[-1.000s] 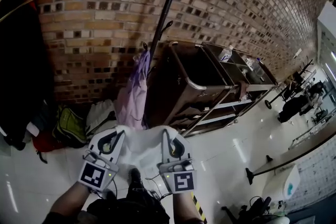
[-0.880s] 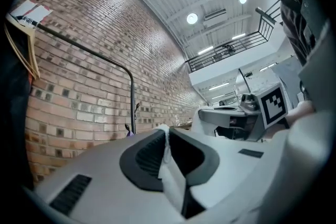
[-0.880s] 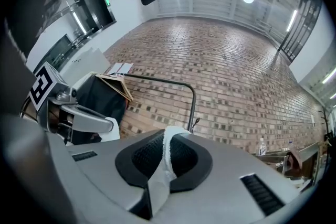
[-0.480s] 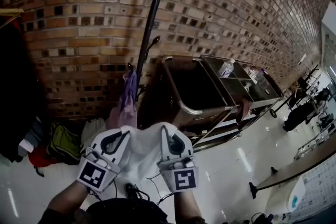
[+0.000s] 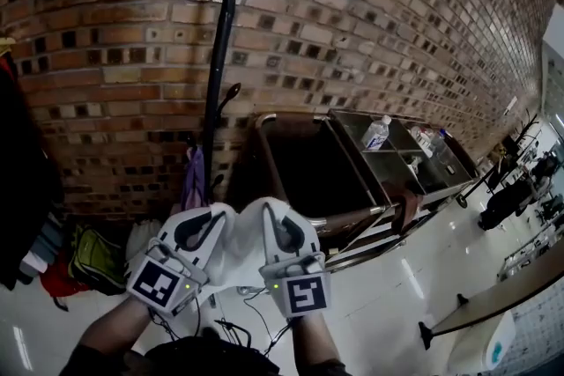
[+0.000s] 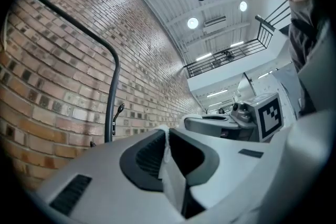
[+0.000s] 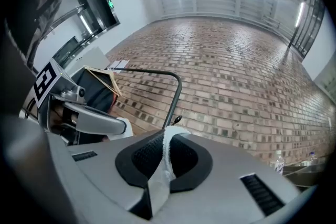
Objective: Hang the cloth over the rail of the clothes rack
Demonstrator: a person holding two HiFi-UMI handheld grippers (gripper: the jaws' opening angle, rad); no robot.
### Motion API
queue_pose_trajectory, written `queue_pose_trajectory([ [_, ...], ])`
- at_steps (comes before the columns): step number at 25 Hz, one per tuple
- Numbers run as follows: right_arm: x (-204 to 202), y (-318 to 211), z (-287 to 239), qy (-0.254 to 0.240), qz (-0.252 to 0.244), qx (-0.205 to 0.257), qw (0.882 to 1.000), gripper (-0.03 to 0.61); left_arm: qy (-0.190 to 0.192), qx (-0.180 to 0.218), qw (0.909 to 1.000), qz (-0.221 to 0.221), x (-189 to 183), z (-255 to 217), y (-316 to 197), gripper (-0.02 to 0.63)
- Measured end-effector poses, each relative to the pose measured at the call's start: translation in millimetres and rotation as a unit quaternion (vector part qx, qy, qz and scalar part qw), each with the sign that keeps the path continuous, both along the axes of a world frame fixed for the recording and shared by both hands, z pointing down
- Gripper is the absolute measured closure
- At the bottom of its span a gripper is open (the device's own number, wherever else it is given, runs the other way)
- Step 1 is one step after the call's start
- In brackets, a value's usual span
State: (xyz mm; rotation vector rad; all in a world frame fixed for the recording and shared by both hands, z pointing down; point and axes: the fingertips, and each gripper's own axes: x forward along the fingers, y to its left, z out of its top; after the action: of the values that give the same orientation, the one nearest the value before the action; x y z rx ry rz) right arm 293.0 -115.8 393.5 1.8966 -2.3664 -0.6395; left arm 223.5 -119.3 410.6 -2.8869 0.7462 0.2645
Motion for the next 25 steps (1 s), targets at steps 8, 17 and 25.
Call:
queue_pose_trajectory([
  [8, 42.6, -49.5, -18.7, -0.033, -0.036, -0.037, 0.998, 0.548, -0.010, 0.040, 0.9982, -0.042, 51.5, -28.8, -44.6, 0.581],
  [17, 67.7, -117.2, -74.3, -0.037, -0.076, -0.017, 0.996, 0.548, -0.013, 0.071, 0.9948, -0.072, 85.7, -81.4, -110.5, 0.581],
  [25, 66.5, -162.3, -109.7, -0.016, -0.061, 0.026, 0.998, 0.548, 0.009, 0.108, 0.9913, -0.075, 99.3, -119.7, -152.6, 0.581],
])
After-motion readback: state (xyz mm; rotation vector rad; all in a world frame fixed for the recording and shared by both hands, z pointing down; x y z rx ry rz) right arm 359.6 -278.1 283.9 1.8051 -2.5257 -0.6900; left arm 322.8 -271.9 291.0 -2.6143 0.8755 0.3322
